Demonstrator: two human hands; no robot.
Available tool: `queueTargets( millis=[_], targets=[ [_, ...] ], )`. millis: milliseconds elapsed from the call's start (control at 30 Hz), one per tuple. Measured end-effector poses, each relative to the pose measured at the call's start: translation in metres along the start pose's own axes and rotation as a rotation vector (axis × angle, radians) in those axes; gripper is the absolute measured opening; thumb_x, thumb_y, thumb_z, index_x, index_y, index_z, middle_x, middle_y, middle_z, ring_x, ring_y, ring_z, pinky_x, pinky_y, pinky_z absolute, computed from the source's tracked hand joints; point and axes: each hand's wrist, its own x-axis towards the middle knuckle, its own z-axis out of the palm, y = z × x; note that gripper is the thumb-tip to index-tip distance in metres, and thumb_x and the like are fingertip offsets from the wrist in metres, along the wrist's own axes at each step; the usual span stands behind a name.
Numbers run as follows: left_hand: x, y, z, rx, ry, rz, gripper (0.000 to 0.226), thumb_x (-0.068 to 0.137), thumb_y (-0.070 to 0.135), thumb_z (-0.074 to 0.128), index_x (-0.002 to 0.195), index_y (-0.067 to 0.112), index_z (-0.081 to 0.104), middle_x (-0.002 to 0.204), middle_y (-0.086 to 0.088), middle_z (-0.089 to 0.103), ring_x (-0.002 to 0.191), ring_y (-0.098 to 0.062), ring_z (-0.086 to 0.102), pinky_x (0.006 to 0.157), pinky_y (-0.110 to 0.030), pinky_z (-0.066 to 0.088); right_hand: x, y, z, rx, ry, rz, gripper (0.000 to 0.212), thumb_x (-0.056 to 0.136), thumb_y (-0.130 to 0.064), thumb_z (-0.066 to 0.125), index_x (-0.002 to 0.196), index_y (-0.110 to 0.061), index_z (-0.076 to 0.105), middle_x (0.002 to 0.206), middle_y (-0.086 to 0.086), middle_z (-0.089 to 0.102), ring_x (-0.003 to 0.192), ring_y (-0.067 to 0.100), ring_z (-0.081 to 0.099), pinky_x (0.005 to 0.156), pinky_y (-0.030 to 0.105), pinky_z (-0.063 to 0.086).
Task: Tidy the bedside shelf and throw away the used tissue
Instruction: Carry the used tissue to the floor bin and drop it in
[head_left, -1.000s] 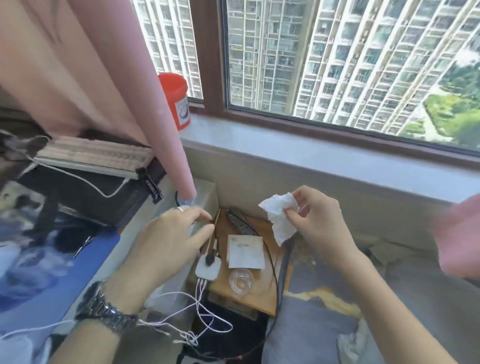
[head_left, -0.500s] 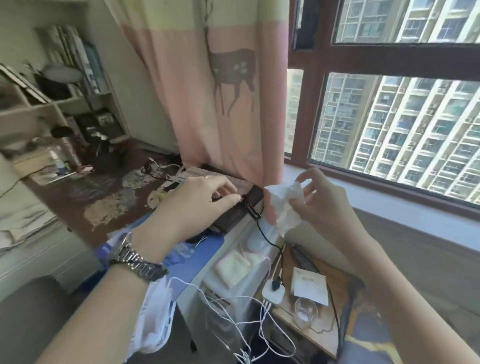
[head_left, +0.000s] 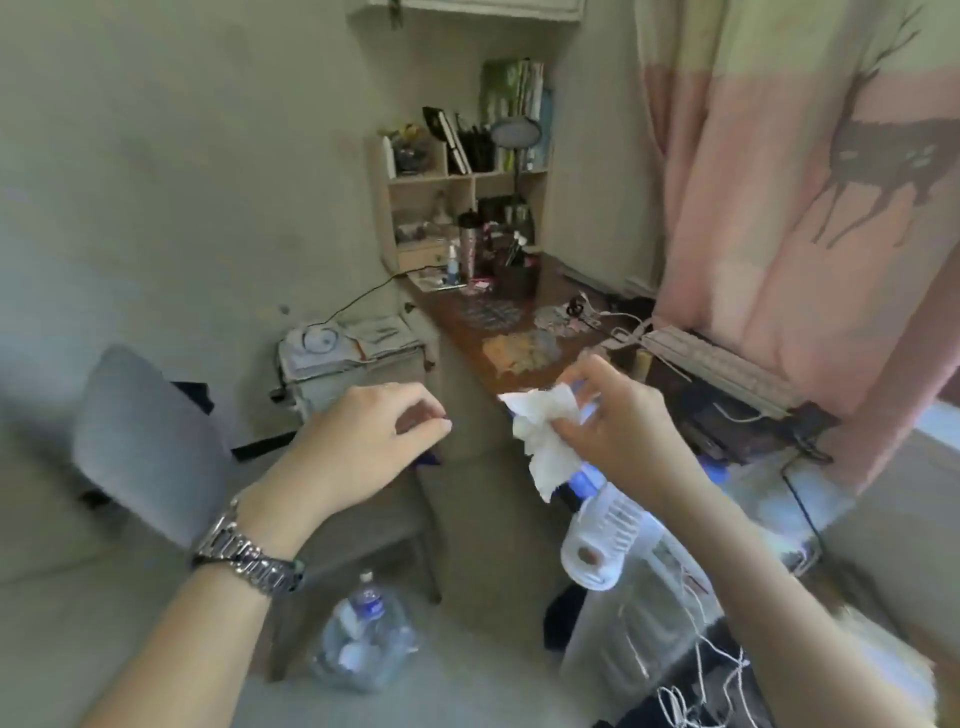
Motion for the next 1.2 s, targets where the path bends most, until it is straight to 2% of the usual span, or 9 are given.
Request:
queueTargets(
  millis=[100,200,300,400,600,733,900,1067,1200],
  targets=[
    [-0.045,-0.059,-0.022,-0.004,0.057,-0.149,0.020,0.083,0.054,0.051,0.091,0.039,0.062,0.090,0.024,0.063,0.080,0.008,0.055,0.069,-0.026,0.047,0.002,-0.036,0.063,0.049,-0.139,-0.071,0.021,0.079,-0.019,0.069,0.096,-0.021,0.058,0.079,-0.008,0.060,0.061,0.001,0.053,0.053,0.009,0.037],
    [-0.085,-0.108,-0.027,0.054,0.116,-0.273,0.020,0.083,0.055,0.050,0.091,0.041,0.061,0.087,0.029,0.060,0.081,0.017,0.052,0.060,-0.016,0.038,0.002,-0.061,0.117,0.107,-0.260,-0.096,0.019,0.080,-0.017,0.067,0.096,-0.021,0.058,0.082,-0.004,0.062,0.069,0.014,0.058,0.058,0.021,0.044],
    [-0.111,-0.146,-0.015,0.055,0.120,-0.386,0.016,0.083,0.048,0.053,0.089,0.036,0.062,0.089,0.022,0.064,0.086,0.004,0.059,0.072,-0.031,0.050,0.001,-0.073,0.161,0.131,-0.373,-0.095,0.017,0.080,-0.014,0.064,0.094,-0.020,0.058,0.085,0.000,0.063,0.072,0.020,0.059,0.064,0.032,0.048],
    [-0.119,-0.173,0.000,0.009,0.097,-0.481,0.013,0.083,0.042,0.057,0.087,0.032,0.064,0.093,0.016,0.066,0.090,-0.007,0.062,0.082,-0.036,0.050,0.006,-0.070,0.198,0.141,-0.464,-0.076,0.018,0.080,-0.010,0.063,0.095,-0.017,0.058,0.088,0.004,0.063,0.074,0.023,0.058,0.065,0.034,0.050],
    [-0.098,-0.221,0.033,0.067,0.064,-0.619,0.021,0.084,0.050,0.052,0.097,0.036,0.061,0.103,0.019,0.066,0.100,-0.005,0.061,0.074,-0.024,0.041,0.030,-0.041,0.269,0.129,-0.561,0.008,0.019,0.079,-0.014,0.064,0.096,-0.020,0.061,0.089,-0.002,0.063,0.074,0.020,0.057,0.068,0.037,0.053],
    [-0.072,-0.246,0.060,0.046,-0.008,-0.685,0.022,0.087,0.047,0.050,0.102,0.036,0.061,0.107,0.015,0.065,0.103,-0.008,0.060,0.085,-0.029,0.046,0.043,-0.008,0.311,0.112,-0.585,0.107,0.011,0.078,-0.019,0.066,0.088,-0.023,0.063,0.084,-0.006,0.064,0.074,0.018,0.061,0.067,0.038,0.055],
    [-0.057,-0.286,0.099,-0.010,-0.030,-0.730,0.021,0.087,0.044,0.052,0.103,0.033,0.062,0.109,0.015,0.065,0.104,-0.008,0.060,0.085,-0.031,0.047,0.047,0.029,0.372,0.072,-0.610,0.194,0.010,0.077,-0.014,0.067,0.086,-0.017,0.065,0.088,0.000,0.064,0.072,0.020,0.059,0.067,0.035,0.053],
    [-0.052,-0.347,0.140,-0.026,-0.059,-0.772,0.021,0.088,0.040,0.052,0.105,0.031,0.062,0.108,0.014,0.066,0.104,-0.011,0.062,0.085,-0.035,0.049,0.035,0.061,0.458,0.059,-0.697,0.295,0.011,0.080,-0.012,0.065,0.089,-0.017,0.066,0.092,0.001,0.066,0.072,0.018,0.058,0.063,0.026,0.045],
    [-0.047,-0.407,0.187,0.029,-0.109,-0.776,0.024,0.086,0.042,0.049,0.105,0.034,0.060,0.106,0.015,0.067,0.098,-0.016,0.064,0.080,-0.035,0.050,0.021,0.097,0.538,0.031,-0.728,0.367,0.011,0.081,-0.015,0.064,0.091,-0.016,0.067,0.089,0.001,0.070,0.076,0.021,0.064,0.066,0.027,0.047]
  ],
)
